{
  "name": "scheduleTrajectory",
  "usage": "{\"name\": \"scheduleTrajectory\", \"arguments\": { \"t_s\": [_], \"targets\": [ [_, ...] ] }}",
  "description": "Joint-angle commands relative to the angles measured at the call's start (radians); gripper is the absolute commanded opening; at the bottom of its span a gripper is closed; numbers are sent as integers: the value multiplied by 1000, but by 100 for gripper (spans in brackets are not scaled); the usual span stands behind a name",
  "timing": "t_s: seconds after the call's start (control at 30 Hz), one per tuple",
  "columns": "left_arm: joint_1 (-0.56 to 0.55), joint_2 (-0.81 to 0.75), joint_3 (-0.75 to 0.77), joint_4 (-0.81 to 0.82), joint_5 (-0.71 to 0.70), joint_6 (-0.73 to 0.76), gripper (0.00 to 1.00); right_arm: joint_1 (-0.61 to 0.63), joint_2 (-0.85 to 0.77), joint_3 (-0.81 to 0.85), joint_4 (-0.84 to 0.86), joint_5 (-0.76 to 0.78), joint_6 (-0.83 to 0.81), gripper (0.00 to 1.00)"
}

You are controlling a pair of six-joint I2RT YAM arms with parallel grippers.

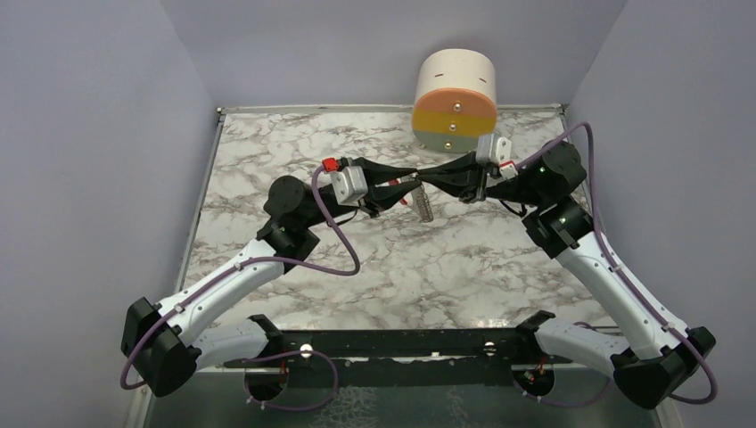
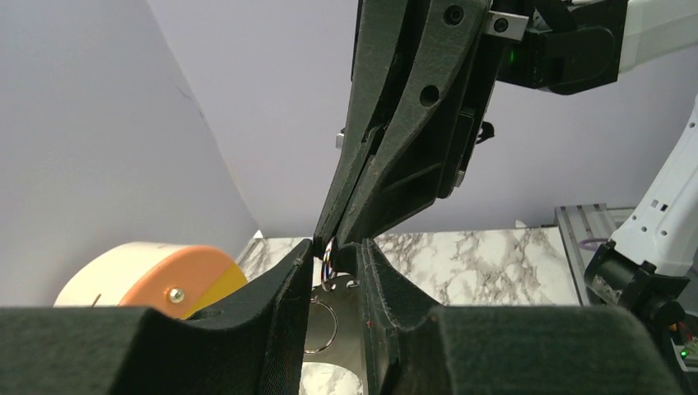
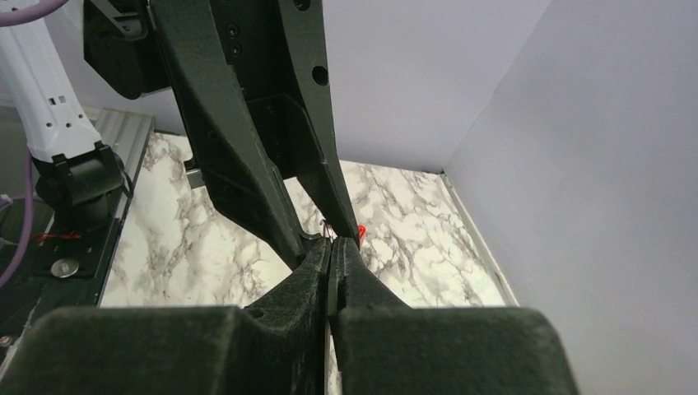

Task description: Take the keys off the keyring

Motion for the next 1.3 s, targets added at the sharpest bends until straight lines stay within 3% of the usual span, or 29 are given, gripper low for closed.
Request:
{"name": "scheduleTrajectory", "arguments": {
  "t_s": [0.0,0.2,0.6,0.7,0.77,0.83,1.27],
  "targets": [
    [-8,-25,25,-87,-52,75,26,23,8,42,-50,-20,-17,1],
    [-8,-61,56,-204,-105,182,20,26,16,46,-60,-11,-26,1],
    [-8,-48,213,-491,-140,345,22,34,27,55,-77,-6,-37,1],
    [-8,-26,247,-540,-122,371,17,36,27,57,-80,-2,-40,1],
    [-8,-17,265,-569,-107,389,7,37,26,58,-83,0,-40,1],
    [-8,-14,272,-579,-97,396,0,37,28,57,-85,-1,-42,1],
    [-9,-59,241,-584,-32,426,0,42,3,32,-54,53,-28,1]
  ]
}}
